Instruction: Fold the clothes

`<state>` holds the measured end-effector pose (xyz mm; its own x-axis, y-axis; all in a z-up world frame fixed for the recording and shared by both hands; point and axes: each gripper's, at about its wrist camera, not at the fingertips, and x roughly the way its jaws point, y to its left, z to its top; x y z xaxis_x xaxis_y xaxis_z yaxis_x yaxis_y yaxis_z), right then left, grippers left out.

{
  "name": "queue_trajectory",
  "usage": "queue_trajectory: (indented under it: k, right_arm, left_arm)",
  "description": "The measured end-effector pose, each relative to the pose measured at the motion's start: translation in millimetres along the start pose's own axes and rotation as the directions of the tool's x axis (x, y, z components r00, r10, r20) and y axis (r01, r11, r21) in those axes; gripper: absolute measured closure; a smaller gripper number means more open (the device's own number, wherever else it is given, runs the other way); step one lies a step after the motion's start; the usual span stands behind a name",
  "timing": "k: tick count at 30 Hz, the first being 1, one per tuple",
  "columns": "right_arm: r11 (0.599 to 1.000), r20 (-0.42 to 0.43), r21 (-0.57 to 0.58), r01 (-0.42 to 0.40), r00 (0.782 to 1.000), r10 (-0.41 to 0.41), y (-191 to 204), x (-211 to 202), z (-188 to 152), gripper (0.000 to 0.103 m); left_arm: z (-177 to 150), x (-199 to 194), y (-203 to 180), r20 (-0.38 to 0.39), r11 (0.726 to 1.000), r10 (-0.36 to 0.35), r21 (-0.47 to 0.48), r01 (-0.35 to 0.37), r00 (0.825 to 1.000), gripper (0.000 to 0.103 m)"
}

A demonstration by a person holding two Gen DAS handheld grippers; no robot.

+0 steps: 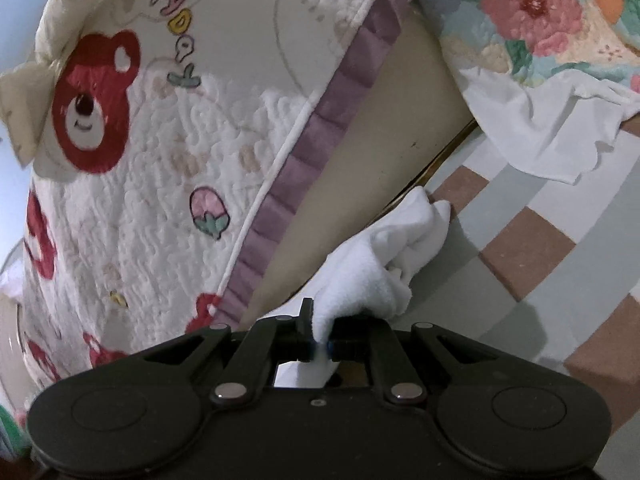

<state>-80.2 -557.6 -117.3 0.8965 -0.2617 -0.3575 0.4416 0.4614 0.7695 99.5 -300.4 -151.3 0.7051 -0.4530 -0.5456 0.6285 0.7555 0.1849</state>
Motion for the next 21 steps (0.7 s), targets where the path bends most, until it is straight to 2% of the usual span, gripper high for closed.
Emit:
queue_trajectory:
  k: [5, 7, 9, 10, 12, 14, 16, 21]
  right_arm:
    - [0.999, 0.062, 0.011, -0.052, 0.997, 0.051, 12.4, -33.6, -0.3, 0.095]
    - [0.994, 0.120, 0.045, -0.096, 0.989, 0.090, 9.9, -62.4, -14.5, 0.095]
    - [0.997, 0.142, 0.030, -0.071, 0.988, 0.066, 0.7, -84.1, -39.0, 0.096]
    - [0.999, 0.121, 0.029, -0.024, 0.992, 0.020, -9.5, -89.7, -52.1, 0.096]
    - [0.995, 0.068, 0.067, 0.069, 0.995, -0.074, -35.9, -94.6, -75.9, 0.096]
    - [0.979, 0.004, 0.121, 0.164, 0.986, -0.166, -65.6, -96.1, -98.3, 0.096]
    - [0.967, -0.021, 0.141, 0.213, 0.977, -0.213, -81.9, -100.2, -111.2, 0.096]
    - [0.976, -0.003, 0.072, 0.204, 0.979, -0.204, -66.5, -101.5, -96.1, 0.096]
  left_arm:
    - [24.7, -47.7, 18.7, 0.117, 0.998, 0.057, -0.031, -0.053, 0.992, 0.098]
    - [19.2, -76.8, 30.3, 0.197, 0.996, 0.043, -0.091, -0.026, 0.979, 0.098]
    - [0.6, -93.9, 25.3, 0.188, 0.982, 0.022, -0.188, 0.014, 0.982, 0.098]
    - [-11.2, -94.3, 14.8, 0.152, 0.983, 0.022, -0.185, 0.007, 0.988, 0.098]
    - [-33.5, -83.0, -11.1, 0.041, 0.995, 0.029, -0.098, -0.025, 0.999, 0.098]
    - [-47.3, -74.0, -23.7, -0.043, 0.997, 0.028, -0.069, -0.031, 0.999, 0.098]
    - [-44.0, -77.1, -21.6, -0.048, 0.998, 0.035, -0.054, -0.038, 0.998, 0.098]
    - [-31.1, -99.8, -14.2, -0.030, 0.998, 0.053, -0.023, -0.054, 0.998, 0.098]
